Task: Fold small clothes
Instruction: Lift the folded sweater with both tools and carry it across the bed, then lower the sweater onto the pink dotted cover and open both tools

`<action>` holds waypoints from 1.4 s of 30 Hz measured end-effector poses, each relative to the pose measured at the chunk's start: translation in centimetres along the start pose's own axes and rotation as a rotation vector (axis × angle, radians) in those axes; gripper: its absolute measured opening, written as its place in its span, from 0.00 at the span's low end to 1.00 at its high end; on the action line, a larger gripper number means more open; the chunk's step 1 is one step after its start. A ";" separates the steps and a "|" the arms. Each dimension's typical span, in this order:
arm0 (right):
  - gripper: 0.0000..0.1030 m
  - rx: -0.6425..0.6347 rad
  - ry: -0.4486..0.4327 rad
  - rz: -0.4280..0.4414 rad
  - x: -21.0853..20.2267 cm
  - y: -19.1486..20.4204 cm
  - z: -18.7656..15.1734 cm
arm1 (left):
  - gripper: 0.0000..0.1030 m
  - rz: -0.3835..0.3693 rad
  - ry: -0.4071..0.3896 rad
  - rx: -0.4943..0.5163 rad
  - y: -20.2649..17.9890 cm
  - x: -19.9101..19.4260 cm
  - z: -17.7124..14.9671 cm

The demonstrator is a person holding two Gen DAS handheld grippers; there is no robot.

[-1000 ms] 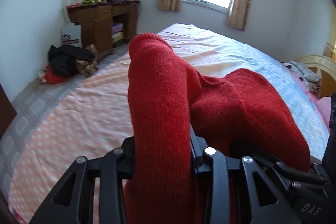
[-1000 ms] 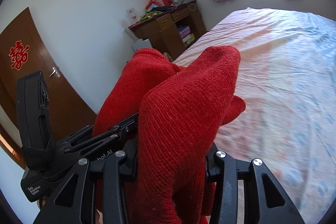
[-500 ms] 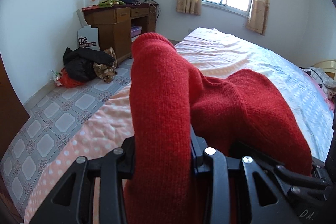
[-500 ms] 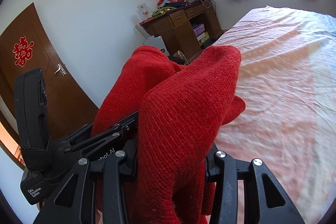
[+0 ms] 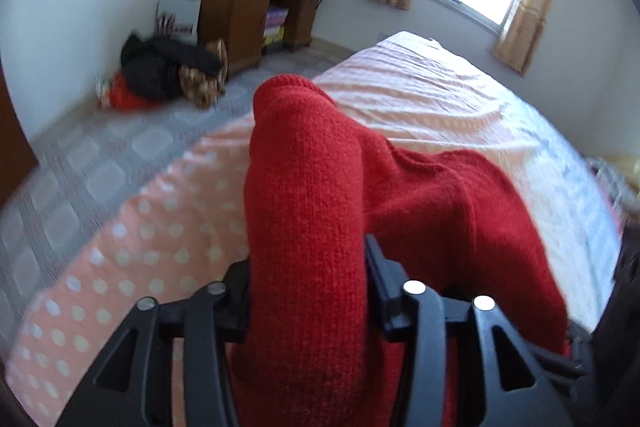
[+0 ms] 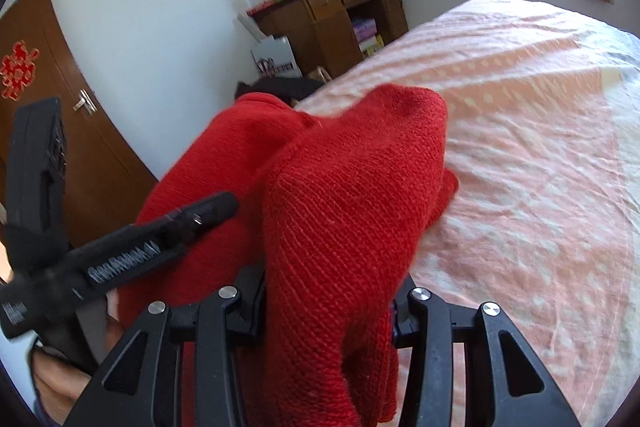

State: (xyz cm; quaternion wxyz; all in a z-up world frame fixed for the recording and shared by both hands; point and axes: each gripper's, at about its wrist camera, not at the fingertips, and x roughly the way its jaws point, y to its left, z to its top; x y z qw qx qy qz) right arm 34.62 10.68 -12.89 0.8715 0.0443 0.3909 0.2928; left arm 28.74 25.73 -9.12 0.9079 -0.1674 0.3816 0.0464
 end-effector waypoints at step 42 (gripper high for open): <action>0.21 -0.246 -0.083 -0.373 -0.1 3.8 0.6 | 0.81 -0.037 -0.029 -0.136 1.9 1.1 0.0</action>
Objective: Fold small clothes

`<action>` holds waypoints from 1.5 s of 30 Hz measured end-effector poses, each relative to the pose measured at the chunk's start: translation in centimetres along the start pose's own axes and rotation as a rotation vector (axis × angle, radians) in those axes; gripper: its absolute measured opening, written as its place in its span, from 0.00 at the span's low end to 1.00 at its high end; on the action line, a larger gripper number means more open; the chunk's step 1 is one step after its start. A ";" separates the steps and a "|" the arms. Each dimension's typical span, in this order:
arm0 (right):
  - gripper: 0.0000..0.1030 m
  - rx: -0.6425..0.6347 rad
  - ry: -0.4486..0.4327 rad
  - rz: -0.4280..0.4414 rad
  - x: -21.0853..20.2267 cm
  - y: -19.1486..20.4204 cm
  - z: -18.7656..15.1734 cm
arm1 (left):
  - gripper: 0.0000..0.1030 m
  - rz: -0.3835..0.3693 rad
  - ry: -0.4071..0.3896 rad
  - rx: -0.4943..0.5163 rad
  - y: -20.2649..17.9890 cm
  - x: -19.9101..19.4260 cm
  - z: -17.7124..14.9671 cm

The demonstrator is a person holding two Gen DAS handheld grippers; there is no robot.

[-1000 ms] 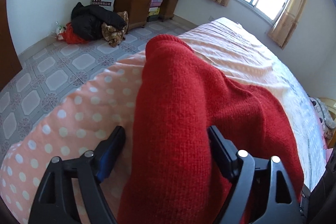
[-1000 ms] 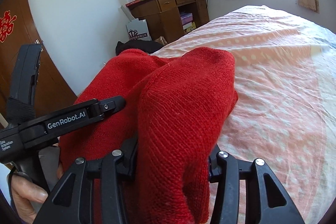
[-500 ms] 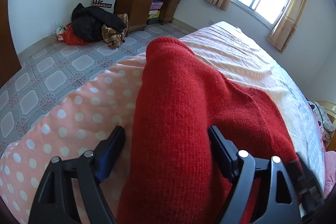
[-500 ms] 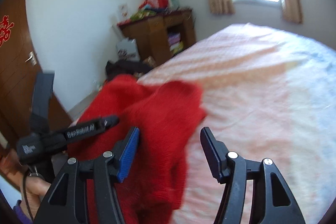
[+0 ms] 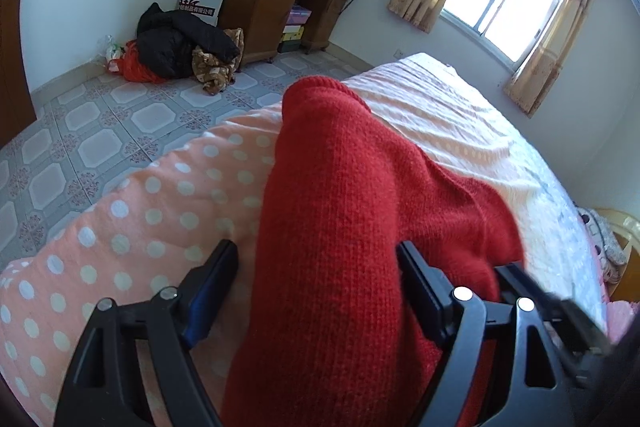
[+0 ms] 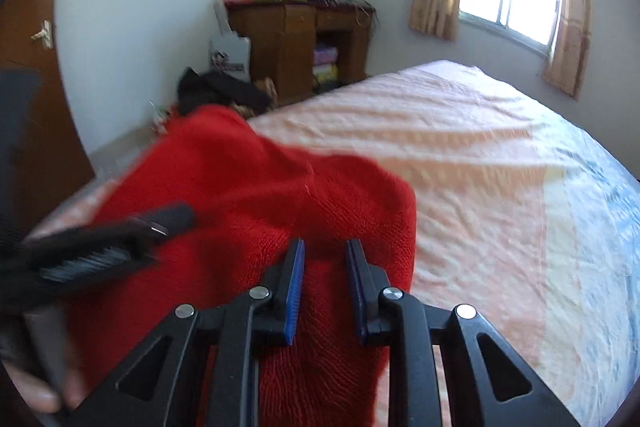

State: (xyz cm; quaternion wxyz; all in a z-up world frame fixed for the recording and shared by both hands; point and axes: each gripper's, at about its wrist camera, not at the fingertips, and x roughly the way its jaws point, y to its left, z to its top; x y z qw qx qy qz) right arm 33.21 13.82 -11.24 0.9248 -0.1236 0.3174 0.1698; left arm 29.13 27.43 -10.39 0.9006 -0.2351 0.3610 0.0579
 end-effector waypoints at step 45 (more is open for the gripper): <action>0.46 -0.003 0.105 -0.039 -13.8 0.0 -9.3 | 1.00 0.245 0.042 0.184 -1.6 -10.1 -12.9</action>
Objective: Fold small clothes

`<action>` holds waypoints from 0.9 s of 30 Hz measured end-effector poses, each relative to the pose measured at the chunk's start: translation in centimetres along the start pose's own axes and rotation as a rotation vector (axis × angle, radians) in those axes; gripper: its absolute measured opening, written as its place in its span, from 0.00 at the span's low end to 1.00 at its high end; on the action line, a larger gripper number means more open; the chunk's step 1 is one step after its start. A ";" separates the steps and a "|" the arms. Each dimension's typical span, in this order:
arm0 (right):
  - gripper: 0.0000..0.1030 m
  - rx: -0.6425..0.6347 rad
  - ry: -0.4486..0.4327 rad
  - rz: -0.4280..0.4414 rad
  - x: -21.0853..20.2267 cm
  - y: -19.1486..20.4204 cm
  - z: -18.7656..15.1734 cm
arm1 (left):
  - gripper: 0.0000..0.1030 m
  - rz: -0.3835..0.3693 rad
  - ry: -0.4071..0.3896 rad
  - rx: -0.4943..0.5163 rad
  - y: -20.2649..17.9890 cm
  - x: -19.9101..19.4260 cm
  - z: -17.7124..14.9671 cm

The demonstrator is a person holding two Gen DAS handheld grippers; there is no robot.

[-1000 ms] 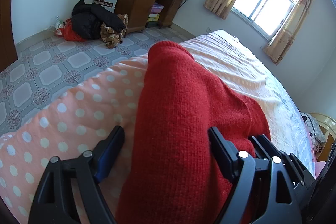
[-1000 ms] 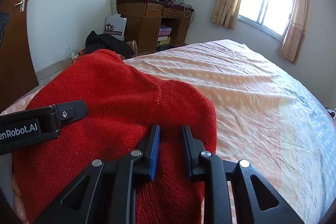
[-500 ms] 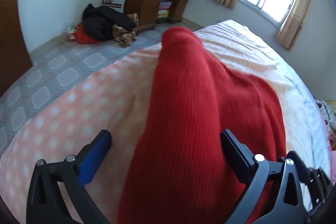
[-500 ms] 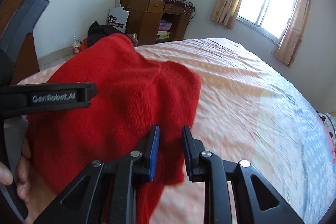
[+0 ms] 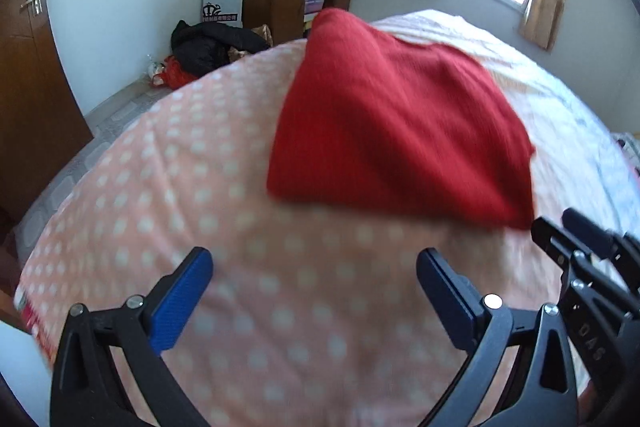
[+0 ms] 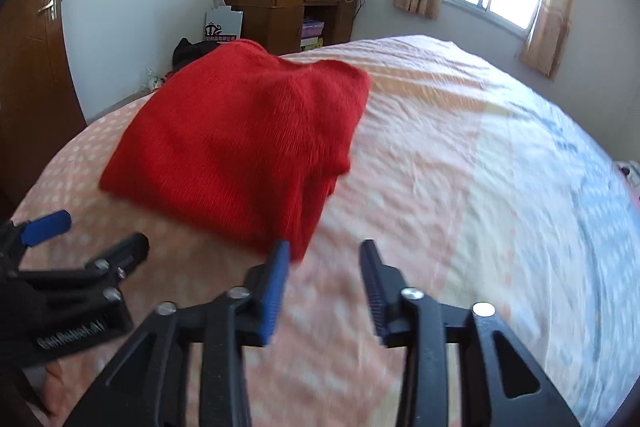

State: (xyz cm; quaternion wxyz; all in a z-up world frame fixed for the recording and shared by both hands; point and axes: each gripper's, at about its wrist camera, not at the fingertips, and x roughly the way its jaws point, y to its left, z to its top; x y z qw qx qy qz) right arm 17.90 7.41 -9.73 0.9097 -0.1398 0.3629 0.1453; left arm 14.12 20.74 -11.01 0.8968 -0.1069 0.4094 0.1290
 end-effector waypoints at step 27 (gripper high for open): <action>0.75 0.161 -0.156 -0.038 -15.9 -1.8 -6.5 | 1.00 -0.068 -0.198 0.091 0.7 -13.8 -6.9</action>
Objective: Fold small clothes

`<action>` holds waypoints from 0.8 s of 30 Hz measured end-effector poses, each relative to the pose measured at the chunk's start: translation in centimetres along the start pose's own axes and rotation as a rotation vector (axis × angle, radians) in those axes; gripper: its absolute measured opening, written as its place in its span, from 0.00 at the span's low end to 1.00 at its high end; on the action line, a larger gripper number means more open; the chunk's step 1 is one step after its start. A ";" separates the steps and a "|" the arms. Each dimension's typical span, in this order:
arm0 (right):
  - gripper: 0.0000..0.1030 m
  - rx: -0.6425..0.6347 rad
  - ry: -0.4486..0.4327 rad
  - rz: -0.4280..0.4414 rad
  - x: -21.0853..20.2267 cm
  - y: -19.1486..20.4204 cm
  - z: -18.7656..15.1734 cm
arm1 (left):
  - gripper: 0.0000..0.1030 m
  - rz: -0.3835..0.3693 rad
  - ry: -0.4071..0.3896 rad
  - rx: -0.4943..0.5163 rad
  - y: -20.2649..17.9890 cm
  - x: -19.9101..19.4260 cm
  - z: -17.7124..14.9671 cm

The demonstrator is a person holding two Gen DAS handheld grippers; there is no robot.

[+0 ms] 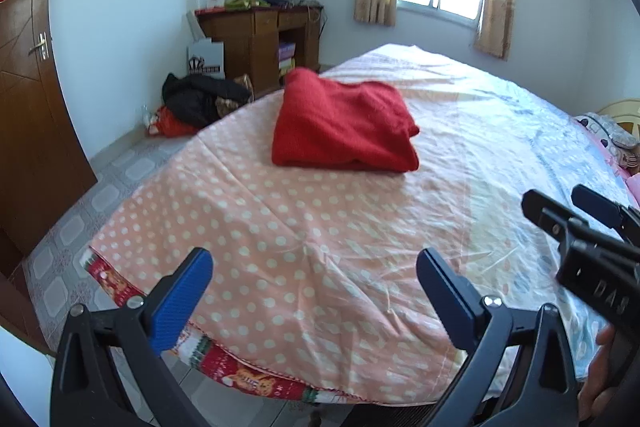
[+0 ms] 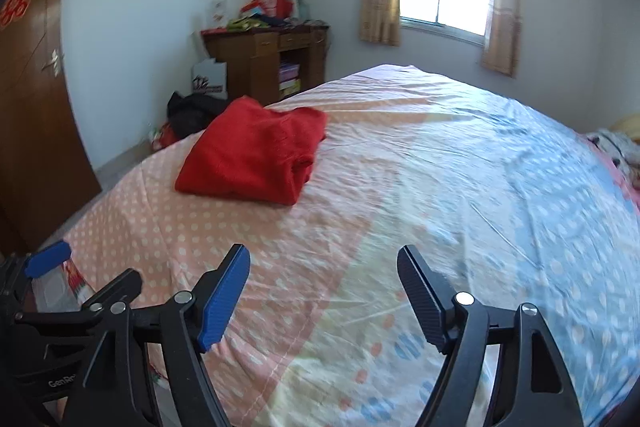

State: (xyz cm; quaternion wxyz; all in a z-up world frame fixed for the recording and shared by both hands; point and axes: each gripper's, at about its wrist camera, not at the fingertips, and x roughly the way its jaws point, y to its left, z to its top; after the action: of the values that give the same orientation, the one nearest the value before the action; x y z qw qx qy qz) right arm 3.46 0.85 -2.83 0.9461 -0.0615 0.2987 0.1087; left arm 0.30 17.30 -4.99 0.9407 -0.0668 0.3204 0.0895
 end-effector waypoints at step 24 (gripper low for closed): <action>0.84 0.068 -0.334 -0.003 -10.8 -0.2 1.8 | 1.00 0.130 -0.213 -0.007 -0.6 -8.2 2.5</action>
State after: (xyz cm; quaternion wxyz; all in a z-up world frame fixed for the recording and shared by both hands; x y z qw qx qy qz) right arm -4.15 -0.84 4.90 0.9843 -0.0109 0.1410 0.1057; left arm -4.45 16.14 2.10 0.9614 -0.0394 0.2218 0.1580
